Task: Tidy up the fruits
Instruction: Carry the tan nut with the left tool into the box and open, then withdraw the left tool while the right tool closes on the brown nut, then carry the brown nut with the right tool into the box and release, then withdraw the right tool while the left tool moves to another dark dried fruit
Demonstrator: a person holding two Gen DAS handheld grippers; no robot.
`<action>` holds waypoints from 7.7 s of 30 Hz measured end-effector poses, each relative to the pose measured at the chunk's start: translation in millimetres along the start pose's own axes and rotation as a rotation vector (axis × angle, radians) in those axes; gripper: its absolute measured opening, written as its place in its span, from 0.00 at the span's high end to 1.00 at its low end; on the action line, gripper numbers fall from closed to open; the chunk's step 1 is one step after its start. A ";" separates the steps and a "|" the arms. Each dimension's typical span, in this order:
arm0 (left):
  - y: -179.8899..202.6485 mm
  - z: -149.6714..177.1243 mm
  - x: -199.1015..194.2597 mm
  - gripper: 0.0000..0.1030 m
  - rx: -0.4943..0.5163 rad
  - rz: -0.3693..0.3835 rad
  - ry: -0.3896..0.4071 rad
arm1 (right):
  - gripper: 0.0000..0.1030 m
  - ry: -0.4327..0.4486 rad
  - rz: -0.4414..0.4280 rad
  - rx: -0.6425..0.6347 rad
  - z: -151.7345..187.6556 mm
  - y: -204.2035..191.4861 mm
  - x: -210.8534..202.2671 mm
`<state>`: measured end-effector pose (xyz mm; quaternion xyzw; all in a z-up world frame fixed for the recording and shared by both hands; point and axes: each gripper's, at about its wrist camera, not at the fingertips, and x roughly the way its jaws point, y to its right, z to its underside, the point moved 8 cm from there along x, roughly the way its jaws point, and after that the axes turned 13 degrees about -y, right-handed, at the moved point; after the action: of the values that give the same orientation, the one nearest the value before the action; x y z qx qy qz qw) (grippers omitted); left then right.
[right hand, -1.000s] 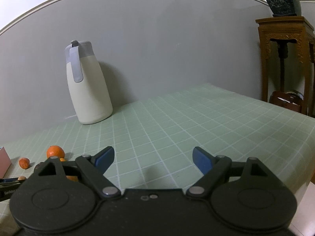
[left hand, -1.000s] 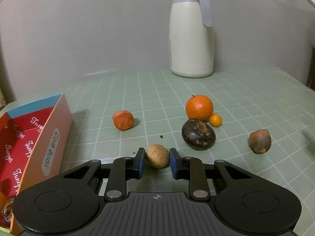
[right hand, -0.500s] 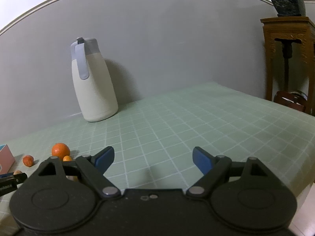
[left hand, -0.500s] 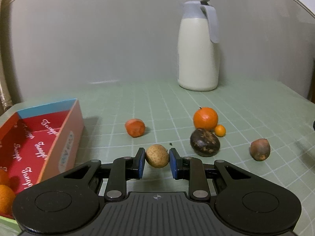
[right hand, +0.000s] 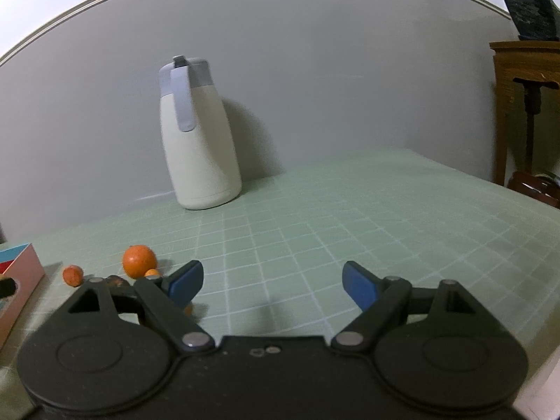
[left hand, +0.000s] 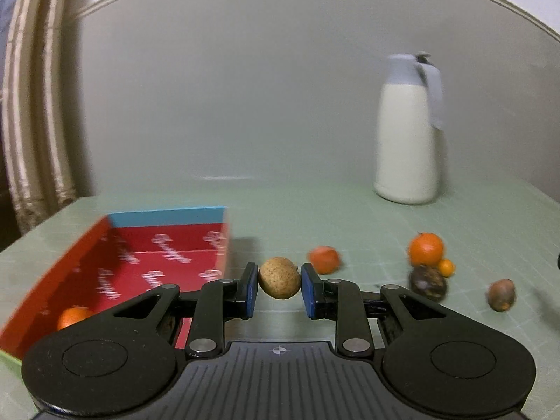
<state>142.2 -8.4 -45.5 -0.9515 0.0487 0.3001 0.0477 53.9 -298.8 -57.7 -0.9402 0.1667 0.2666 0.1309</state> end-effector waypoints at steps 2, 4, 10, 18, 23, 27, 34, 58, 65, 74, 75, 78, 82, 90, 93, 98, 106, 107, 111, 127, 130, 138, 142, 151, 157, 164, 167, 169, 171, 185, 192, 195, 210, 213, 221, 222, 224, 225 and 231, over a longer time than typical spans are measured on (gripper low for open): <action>-14.7 0.0 -2.4 0.74 -0.023 -0.025 0.004 | 0.16 0.000 -0.006 -0.013 1.0 -6.4 0.7; -28.1 0.7 -3.2 0.74 -0.041 -0.051 0.002 | 0.16 -0.002 -0.013 -0.025 1.8 -12.4 1.4; -68.3 6.0 -0.8 0.74 -0.111 -0.108 -0.027 | 0.16 -0.006 -0.033 -0.052 3.8 -29.8 1.1; -98.4 17.6 11.5 0.74 -0.160 -0.154 -0.091 | 0.16 -0.011 -0.057 -0.077 5.9 -46.5 5.2; -106.2 22.4 15.7 0.74 -0.183 -0.160 -0.112 | 0.16 -0.012 -0.072 -0.086 6.9 -55.6 4.7; -107.7 25.2 15.5 0.74 -0.194 -0.168 -0.125 | 0.16 -0.010 -0.079 -0.092 7.3 -59.9 3.8; -113.4 26.1 10.9 0.74 -0.206 -0.197 -0.112 | 0.16 -0.016 -0.087 -0.092 6.6 -62.4 6.2; -115.5 24.5 -26.8 0.18 -0.213 -0.236 -0.012 | 0.16 -0.039 -0.105 -0.112 8.2 -71.5 8.9; -105.5 29.3 -37.6 0.07 -0.175 -0.230 0.002 | 0.16 -0.064 -0.105 -0.109 10.3 -71.8 13.0; -96.3 42.0 -51.7 0.03 -0.144 -0.227 0.008 | 0.17 -0.102 -0.104 -0.103 13.1 -73.2 20.2; -95.7 42.8 -53.1 0.03 -0.138 -0.228 0.010 | 0.18 -0.109 -0.106 -0.105 13.8 -74.1 21.5; -95.2 43.5 -55.6 0.02 -0.124 -0.238 0.020 | 0.24 -0.130 -0.118 -0.112 15.5 -76.6 25.9; -99.3 46.2 -57.1 0.00 -0.128 -0.245 0.019 | 0.30 -0.150 -0.114 -0.115 16.0 -78.0 32.2; -119.4 50.4 -58.9 0.00 -0.171 -0.270 0.012 | 0.51 -0.219 -0.095 -0.061 17.5 -69.7 51.6; -126.1 52.3 -58.7 0.00 -0.188 -0.274 0.005 | 0.53 -0.231 -0.100 -0.035 17.8 -66.8 54.8; -132.2 54.1 -58.9 0.00 -0.196 -0.288 0.006 | 0.72 -0.234 -0.092 -0.065 18.8 -71.7 56.3; -138.5 58.0 -60.5 0.00 -0.190 -0.315 0.002 | 0.72 -0.227 -0.112 -0.099 20.4 -83.8 52.7; -139.7 58.6 -61.1 0.00 -0.191 -0.318 0.002 | 0.72 -0.223 -0.116 -0.103 20.2 -85.4 51.9; -148.4 62.5 -64.1 0.00 -0.206 -0.332 -0.003 | 0.72 -0.207 -0.144 -0.115 19.4 -93.7 45.4; -191.9 81.4 -78.4 0.00 -0.295 -0.386 -0.014 | 0.72 -0.154 -0.327 -0.255 22.4 -172.9 12.1; -199.9 84.6 -80.5 0.00 -0.312 -0.391 -0.017 | 0.72 -0.145 -0.395 -0.284 23.4 -195.1 -0.9; -214.2 89.6 -83.6 0.00 -0.347 -0.398 -0.018 | 0.72 -0.138 -0.540 -0.386 34.0 -265.3 -23.1; -217.2 90.9 -84.0 0.00 -0.350 -0.398 -0.020 | 0.72 -0.146 -0.566 -0.429 42.0 -288.6 -25.6; -224.8 94.1 -83.3 0.00 -0.372 -0.398 -0.028 | 0.72 -0.158 -0.575 -0.480 54.8 -309.2 -22.1; -225.4 95.3 -82.4 0.00 -0.381 -0.396 -0.032 | 0.69 -0.163 -0.588 -0.496 58.9 -314.3 -23.1; -218.9 93.2 -81.4 0.00 -0.365 -0.389 -0.030 | 0.59 -0.137 -0.603 -0.452 45.0 -297.5 -29.6; -214.4 91.8 -80.7 0.00 -0.353 -0.385 -0.029 | 0.40 -0.120 -0.592 -0.427 38.3 -284.4 -30.2; -210.8 90.5 -79.6 0.00 -0.348 -0.382 -0.030 | 0.33 -0.096 -0.570 -0.419 34.6 -273.2 -30.8; -206.2 88.9 -78.7 0.00 -0.343 -0.376 -0.028 | 0.33 -0.083 -0.546 -0.415 31.3 -261.6 -29.8; -131.5 62.3 -67.0 0.00 -0.204 -0.264 0.017 | 0.15 -0.041 -0.296 -0.227 9.5 -154.1 -1.1; -69.5 47.4 -59.0 0.00 -0.101 -0.143 0.038 | 0.15 -0.028 -0.167 -0.123 1.3 -90.2 5.9; -41.0 42.5 -53.4 0.00 -0.057 -0.092 0.036 | 0.15 -0.022 -0.116 -0.091 -0.2 -65.2 6.2; 85.6 20.7 -5.9 0.00 0.123 0.039 -0.022 | 0.07 0.013 0.016 0.049 -4.5 23.5 2.3; 103.3 18.1 5.1 0.00 0.144 0.057 -0.041 | 0.07 0.001 0.026 0.057 -3.5 35.5 4.6; 130.5 9.7 31.6 0.01 0.146 0.088 -0.094 | 0.07 0.019 0.071 0.127 -4.8 74.6 1.9; 133.9 8.7 34.7 0.01 0.148 0.093 -0.100 | 0.07 0.023 0.086 0.135 -4.9 79.8 1.4; 140.8 6.7 39.0 0.02 0.156 0.102 -0.104 | 0.07 0.026 0.106 0.149 -6.4 87.0 2.7; 144.5 5.8 40.7 0.11 0.160 0.108 -0.105 | 0.07 0.026 0.110 0.157 -6.1 90.8 2.9; 152.6 6.8 58.0 0.34 0.149 0.159 -0.191 | 0.07 0.025 0.108 0.178 -5.5 98.6 1.9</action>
<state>167.1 -162.5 -93.8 -0.9055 0.1412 0.3879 0.0986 20.2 -390.9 -69.7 -0.9177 0.2417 0.2459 0.1971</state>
